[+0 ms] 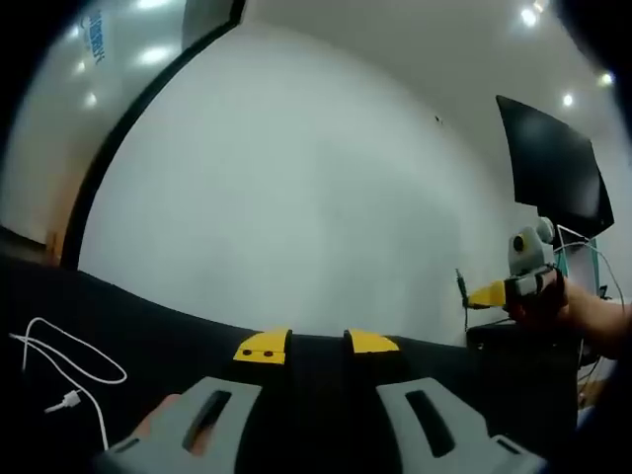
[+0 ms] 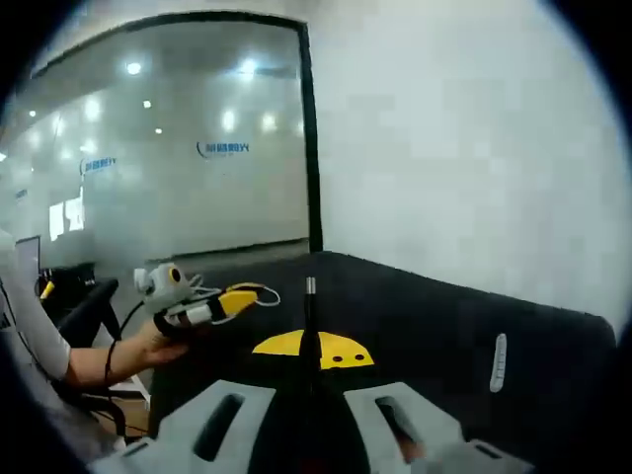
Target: Grab the wires, straighten them and put them on the rack
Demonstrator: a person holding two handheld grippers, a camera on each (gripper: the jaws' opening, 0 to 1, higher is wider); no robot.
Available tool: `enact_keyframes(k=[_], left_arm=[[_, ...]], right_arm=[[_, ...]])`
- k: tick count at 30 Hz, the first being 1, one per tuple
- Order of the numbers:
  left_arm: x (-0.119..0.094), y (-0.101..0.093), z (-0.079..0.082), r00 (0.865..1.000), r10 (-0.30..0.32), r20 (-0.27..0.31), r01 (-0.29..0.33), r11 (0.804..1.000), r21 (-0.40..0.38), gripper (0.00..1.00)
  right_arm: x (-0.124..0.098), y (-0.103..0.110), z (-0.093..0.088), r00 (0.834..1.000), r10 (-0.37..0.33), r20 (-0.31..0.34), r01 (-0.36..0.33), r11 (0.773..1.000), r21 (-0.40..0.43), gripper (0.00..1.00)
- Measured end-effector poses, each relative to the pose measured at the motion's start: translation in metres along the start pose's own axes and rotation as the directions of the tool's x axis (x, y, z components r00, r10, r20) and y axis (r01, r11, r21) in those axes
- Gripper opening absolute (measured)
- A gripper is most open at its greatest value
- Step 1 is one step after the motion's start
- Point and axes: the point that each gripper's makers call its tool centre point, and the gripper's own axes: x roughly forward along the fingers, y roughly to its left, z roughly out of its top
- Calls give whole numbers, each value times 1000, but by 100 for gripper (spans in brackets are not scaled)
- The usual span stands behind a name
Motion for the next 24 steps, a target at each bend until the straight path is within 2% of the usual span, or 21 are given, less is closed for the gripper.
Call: enact_keyframes(k=[2, 3, 4, 5, 6, 7, 8, 9, 10, 11, 12, 13, 14, 16, 17, 18, 20, 22, 24], left_arm=[[2, 2, -5, 1000, 5, -23, -5, 1000, 9, 22], [2, 2, -6, 1000, 7, -29, -7, 1000, 13, 22], [1, 3, -6, 999, 9, -31, -8, 1000, 16, 22], [1, 3, -6, 999, 10, -31, -9, 1000, 18, 22], [1, 3, -6, 999, 10, -30, -9, 1000, 17, 22], [1, 3, -6, 1000, 8, -29, -8, 1000, 10, 22], [0, 4, -4, 1000, 7, -23, -7, 1000, 4, 22], [-1, 5, -2, 1000, 5, -12, -5, 1000, -6, 22], [-1, 6, -1, 1000, 2, -4, -2, 1000, -20, 22], [-2, 6, 0, 1000, 0, 4, 0, 999, -32, 22], [-2, 7, 2, 1000, -1, 11, 1, 999, -39, 22], [-3, 7, 4, 1000, -3, 24, 4, 999, -48, 22], [-4, 8, 6, 999, -4, 40, 6, 998, -59, 22], [-5, 8, 9, 998, -5, 57, 10, 997, -74, 22], [-5, 9, 10, 998, -6, 64, 11, 996, -83, 22], [-5, 10, 11, 998, -5, 67, 11, 996, -90, 22], [-6, 11, 11, 997, -4, 73, 12, 994, -106, 22], [-6, 11, 13, 996, -4, 84, 14, 993, -116, 22], [-6, 12, 13, 996, -3, 87, 14, 993, -121, 22]], right_arm=[[25, -4, -21, 995, 7, -102, -13, 999, -49, 3], [39, -3, -33, 988, 10, -152, -11, 1000, -5, 7], [47, 16, -47, 974, 89, -210, -75, 995, 72, 19], [53, 28, -57, 954, 145, -264, -113, 985, 131, 45], [50, 35, -60, 942, 178, -286, -147, 981, 127, 57], [48, 34, -54, 951, 164, -262, -141, 985, 102, 53], [47, 28, -40, 972, 136, -194, -125, 990, 67, 36], [46, 15, -27, 987, 101, -127, -93, 993, 70, 31], [39, 6, -17, 993, 92, -80, -84, 992, 97, 32], [30, -5, -12, 995, 86, -58, -78, 988, 130, 34], [23, -31, -4, 999, 38, -38, -32, 988, 150, 34], [12, -57, 1, 999, -45, -18, 47, 985, 166, 34], [0, -83, 5, 993, -121, -7, 120, 970, 211, 33], [-16, -109, 19, 987, -157, 30, 142, 947, 289, 32], [-24, -124, 23, 979, -199, 37, 178, 936, 303, 32], [-33, -146, 20, 956, -292, 6, 279, 917, 285, 31], [-35, -181, 15, 913, -406, -35, 404, 891, 206, 29], [-27, -207, -1, 882, -460, -107, 472, 858, 201, 29], [-15, -218, -25, 860, -477, -185, 508, 838, 200, 29]])
